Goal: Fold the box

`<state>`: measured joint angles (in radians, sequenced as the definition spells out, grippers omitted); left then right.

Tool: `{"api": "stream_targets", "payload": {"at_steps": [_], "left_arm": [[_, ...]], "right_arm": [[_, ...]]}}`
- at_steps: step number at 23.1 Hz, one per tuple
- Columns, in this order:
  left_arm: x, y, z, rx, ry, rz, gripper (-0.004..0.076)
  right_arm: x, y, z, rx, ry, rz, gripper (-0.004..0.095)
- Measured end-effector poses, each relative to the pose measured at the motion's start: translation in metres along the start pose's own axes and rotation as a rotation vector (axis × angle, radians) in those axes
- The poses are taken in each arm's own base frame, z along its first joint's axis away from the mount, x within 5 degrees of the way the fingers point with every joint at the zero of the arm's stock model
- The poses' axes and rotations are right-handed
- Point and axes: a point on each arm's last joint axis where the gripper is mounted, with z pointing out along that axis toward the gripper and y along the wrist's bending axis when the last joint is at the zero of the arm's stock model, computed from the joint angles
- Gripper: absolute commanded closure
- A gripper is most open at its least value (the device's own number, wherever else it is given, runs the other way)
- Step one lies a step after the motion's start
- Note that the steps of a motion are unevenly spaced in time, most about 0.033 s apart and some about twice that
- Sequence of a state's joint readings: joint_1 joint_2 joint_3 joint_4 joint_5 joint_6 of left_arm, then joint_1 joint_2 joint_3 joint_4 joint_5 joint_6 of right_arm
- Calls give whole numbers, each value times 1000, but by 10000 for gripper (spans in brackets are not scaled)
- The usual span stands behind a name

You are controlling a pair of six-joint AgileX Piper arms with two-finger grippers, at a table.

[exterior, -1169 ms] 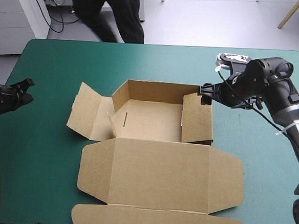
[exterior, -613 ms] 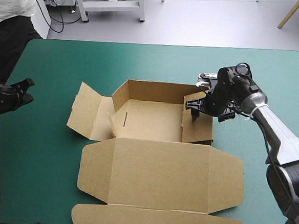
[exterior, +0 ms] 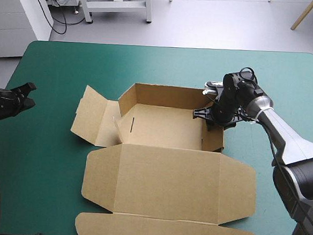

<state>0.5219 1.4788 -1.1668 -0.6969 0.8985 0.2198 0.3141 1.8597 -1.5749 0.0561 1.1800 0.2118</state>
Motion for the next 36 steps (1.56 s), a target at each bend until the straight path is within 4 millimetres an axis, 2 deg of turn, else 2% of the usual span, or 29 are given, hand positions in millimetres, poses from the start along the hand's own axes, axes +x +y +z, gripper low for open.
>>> {"api": "stream_targets", "payload": {"at_steps": [7,10,12,15,17,18,19,20,22,24,25,27,29,30,31,36], "left_arm": [[0,0,0,0,0,0,734],[0,0,0,0,0,13,734],[0,0,0,0,0,20,734],[0,0,0,0,0,50,734],[0,0,0,1,0,74,734],[0,0,0,1,0,98,734],[0,0,0,1,0,118,734],[0,0,0,1,0,171,734],[1,0,0,5,11,239,734],[2,-1,0,9,22,282,724],[3,-1,0,12,27,304,704],[4,-1,0,17,38,344,571],[5,-1,0,22,48,370,350],[5,-1,0,21,49,377,199],[5,-1,0,21,49,381,122],[6,-1,0,28,62,384,108]], "right_arm": [[0,-1,0,20,2,-12,911],[0,-1,-8,15,-19,-24,912],[0,0,-25,7,-65,-40,912],[2,1,-63,-4,-164,-81,912],[7,1,-93,-15,-244,-106,912],[12,1,-121,-26,-319,-127,912],[15,1,-131,-31,-348,-136,912],[21,1,-151,-37,-401,-159,912],[28,0,-165,-36,-437,-194,912],[30,0,-168,-31,-438,-217,912],[30,0,-168,-30,-438,-223,912],[29,0,-168,-27,-447,-238,912],[28,0,-169,-29,-465,-238,912],[27,0,-169,-29,-470,-244,912],[27,1,-169,-31,-477,-244,912],[26,3,-170,-57,-491,-241,912]]}}
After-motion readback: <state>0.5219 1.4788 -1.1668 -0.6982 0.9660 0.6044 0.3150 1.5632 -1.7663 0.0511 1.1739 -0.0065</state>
